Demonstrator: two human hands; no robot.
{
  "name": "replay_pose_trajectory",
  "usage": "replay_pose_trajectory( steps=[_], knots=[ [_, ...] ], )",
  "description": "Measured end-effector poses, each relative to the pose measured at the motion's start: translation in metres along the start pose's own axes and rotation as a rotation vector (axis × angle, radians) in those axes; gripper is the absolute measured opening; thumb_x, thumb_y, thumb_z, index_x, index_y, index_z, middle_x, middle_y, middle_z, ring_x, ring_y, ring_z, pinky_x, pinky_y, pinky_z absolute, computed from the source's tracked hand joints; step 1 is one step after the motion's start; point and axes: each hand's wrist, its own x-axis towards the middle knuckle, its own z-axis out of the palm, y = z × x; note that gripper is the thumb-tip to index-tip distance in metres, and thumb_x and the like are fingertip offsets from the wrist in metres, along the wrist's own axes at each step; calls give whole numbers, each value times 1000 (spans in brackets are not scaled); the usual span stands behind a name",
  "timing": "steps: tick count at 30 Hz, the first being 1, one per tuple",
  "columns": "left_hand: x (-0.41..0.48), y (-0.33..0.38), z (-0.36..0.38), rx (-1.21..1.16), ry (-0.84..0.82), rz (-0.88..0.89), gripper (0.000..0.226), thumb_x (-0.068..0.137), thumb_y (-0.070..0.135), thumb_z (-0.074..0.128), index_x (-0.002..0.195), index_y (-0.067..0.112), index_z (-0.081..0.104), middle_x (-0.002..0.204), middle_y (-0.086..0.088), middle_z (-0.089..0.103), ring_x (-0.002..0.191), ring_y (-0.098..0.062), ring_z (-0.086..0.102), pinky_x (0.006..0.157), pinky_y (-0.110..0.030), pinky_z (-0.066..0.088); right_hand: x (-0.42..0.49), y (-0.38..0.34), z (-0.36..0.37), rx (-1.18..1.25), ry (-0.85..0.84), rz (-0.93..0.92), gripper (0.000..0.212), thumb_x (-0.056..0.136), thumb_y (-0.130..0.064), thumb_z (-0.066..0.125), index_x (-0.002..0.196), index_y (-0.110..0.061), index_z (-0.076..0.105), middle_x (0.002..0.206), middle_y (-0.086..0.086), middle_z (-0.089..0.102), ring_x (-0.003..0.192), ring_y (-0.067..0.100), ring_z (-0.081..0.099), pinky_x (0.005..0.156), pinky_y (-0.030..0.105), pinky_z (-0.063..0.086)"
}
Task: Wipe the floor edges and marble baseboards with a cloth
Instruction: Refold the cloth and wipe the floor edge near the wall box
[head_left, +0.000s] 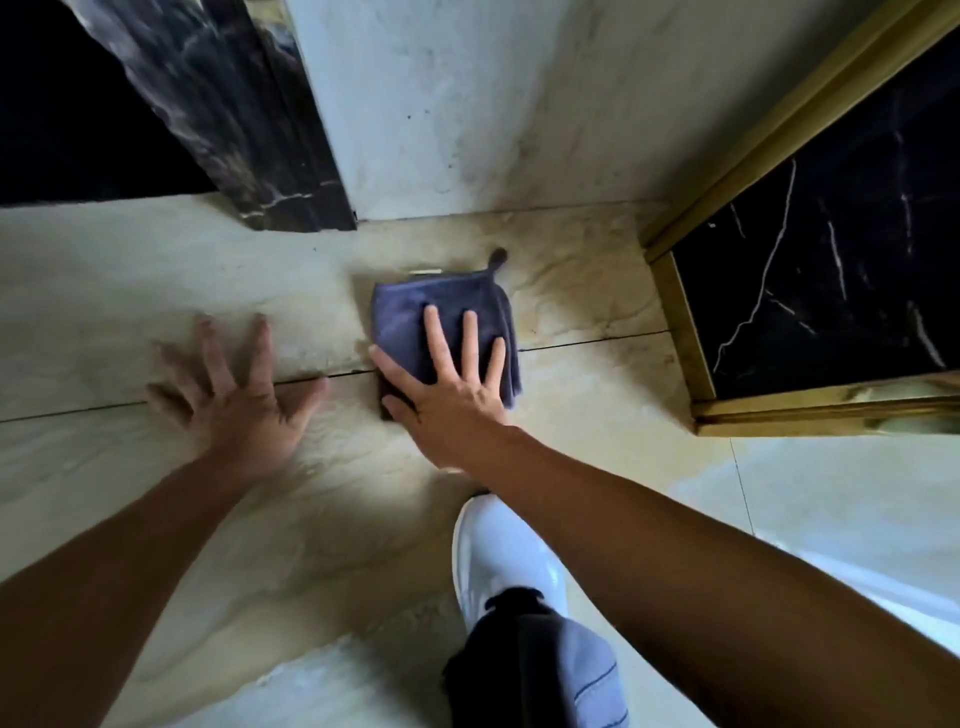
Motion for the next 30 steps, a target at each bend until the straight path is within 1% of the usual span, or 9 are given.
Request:
replay_pose_trajectory(
  steps=[2, 4, 8, 10, 15, 18, 23, 28, 30],
  knots=[
    [3, 0, -3, 2, 19, 5, 100, 68, 89, 27, 156, 48, 0, 167, -7, -17, 148, -51, -15, 114, -72, -6, -5, 30, -3, -94, 30, -252, 54, 97, -63, 23, 148, -60, 7, 166, 0, -13, 149, 44, -13, 115, 69, -4],
    [8, -3, -7, -12, -34, 2, 101, 67, 90, 27, 154, 50, -5, 165, -5, -24, 147, -50, -19, 114, -71, -9, 6, 76, -18, -179, 3, -275, 53, 96, -65, 20, 147, -61, 7, 167, -4, -9, 151, 40, -11, 117, 67, -3],
    [6, 3, -7, 0, -116, 16, 104, 69, 93, 28, 154, 47, -12, 161, -4, -35, 145, -47, -29, 114, -71, -12, 43, 141, -60, 156, -21, 495, 56, 96, -66, 20, 147, -61, -4, 164, -2, -24, 148, 38, -22, 115, 66, -9],
    [7, 3, -14, 20, -109, -2, 103, 72, 92, 27, 154, 46, -13, 160, -5, -37, 144, -47, -31, 114, -70, -13, 46, 124, -59, 176, -53, 521, 57, 97, -65, 20, 148, -59, -5, 163, 0, -26, 148, 39, -24, 115, 67, -9],
    [6, 7, -19, 15, -136, -13, 101, 74, 89, 29, 154, 47, -16, 160, -6, -38, 143, -49, -33, 114, -70, -13, -25, 33, 3, -103, 19, -21, 57, 96, -63, 21, 148, -58, 0, 166, 4, -14, 149, 46, -14, 113, 69, -3],
    [2, 3, -25, -30, -52, 23, 100, 78, 84, 42, 157, 45, -5, 164, -6, -28, 147, -50, -22, 116, -69, -7, -32, 14, 4, -184, -128, -295, 65, 96, -64, 27, 142, -61, -19, 161, -4, -32, 145, 38, -31, 114, 66, -13],
    [5, -34, -36, -92, 149, -112, 88, 85, 75, 42, 158, 38, 9, 167, -6, -14, 151, -47, -8, 118, -67, 0, 18, 9, -12, -128, -95, -79, 89, 85, -77, 32, 151, -44, -18, 163, -3, -26, 149, 35, -23, 118, 63, -5],
    [29, -97, -41, -103, 203, -305, 82, 90, 72, 31, 158, 37, 3, 168, -9, -12, 151, -47, -10, 117, -69, 2, 37, -82, 12, -277, -70, -623, 68, 94, -70, 20, 155, -42, 11, 166, 11, 4, 148, 50, 5, 108, 76, 17],
    [39, -111, -42, -152, 236, -343, 80, 89, 75, 22, 158, 38, 5, 168, -10, -9, 151, -46, -10, 117, -69, 1, 81, -116, 5, -259, -62, -704, 68, 95, -67, 26, 155, -41, 10, 167, 7, -1, 150, 47, 0, 110, 75, 11]
  ],
)
